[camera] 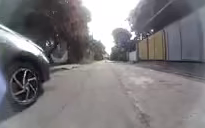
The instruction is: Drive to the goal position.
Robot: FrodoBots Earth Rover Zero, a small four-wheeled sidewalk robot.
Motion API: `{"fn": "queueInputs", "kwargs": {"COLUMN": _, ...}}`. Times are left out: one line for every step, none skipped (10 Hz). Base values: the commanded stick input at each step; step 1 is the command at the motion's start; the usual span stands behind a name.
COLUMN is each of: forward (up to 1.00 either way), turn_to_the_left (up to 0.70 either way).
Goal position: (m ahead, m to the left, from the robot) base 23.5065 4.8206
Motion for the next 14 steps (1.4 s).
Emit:
{"fn": "queueInputs", "kwargs": {"forward": 1.0, "turn_to_the_left": 0.0}}
{"fn": "queueInputs", "kwargs": {"forward": 1.0, "turn_to_the_left": 0.06}}
{"fn": "queueInputs", "kwargs": {"forward": 1.0, "turn_to_the_left": 0.02}}
{"fn": "queueInputs", "kwargs": {"forward": 1.0, "turn_to_the_left": 0.0}}
{"fn": "queueInputs", "kwargs": {"forward": 1.0, "turn_to_the_left": 0.0}}
{"fn": "queueInputs", "kwargs": {"forward": 1.0, "turn_to_the_left": 0.0}}
{"fn": "queueInputs", "kwargs": {"forward": 1.0, "turn_to_the_left": 0.0}}
{"fn": "queueInputs", "kwargs": {"forward": 1.0, "turn_to_the_left": 0.0}}
{"fn": "queueInputs", "kwargs": {"forward": 1.0, "turn_to_the_left": 0.0}}
{"fn": "queueInputs", "kwargs": {"forward": 1.0, "turn_to_the_left": 0.0}}
{"fn": "queueInputs", "kwargs": {"forward": 1.0, "turn_to_the_left": 0.01}}
{"fn": "queueInputs", "kwargs": {"forward": 1.0, "turn_to_the_left": 0.0}}
{"fn": "queueInputs", "kwargs": {"forward": 1.0, "turn_to_the_left": 0.0}}
{"fn": "queueInputs", "kwargs": {"forward": 1.0, "turn_to_the_left": 0.04}}
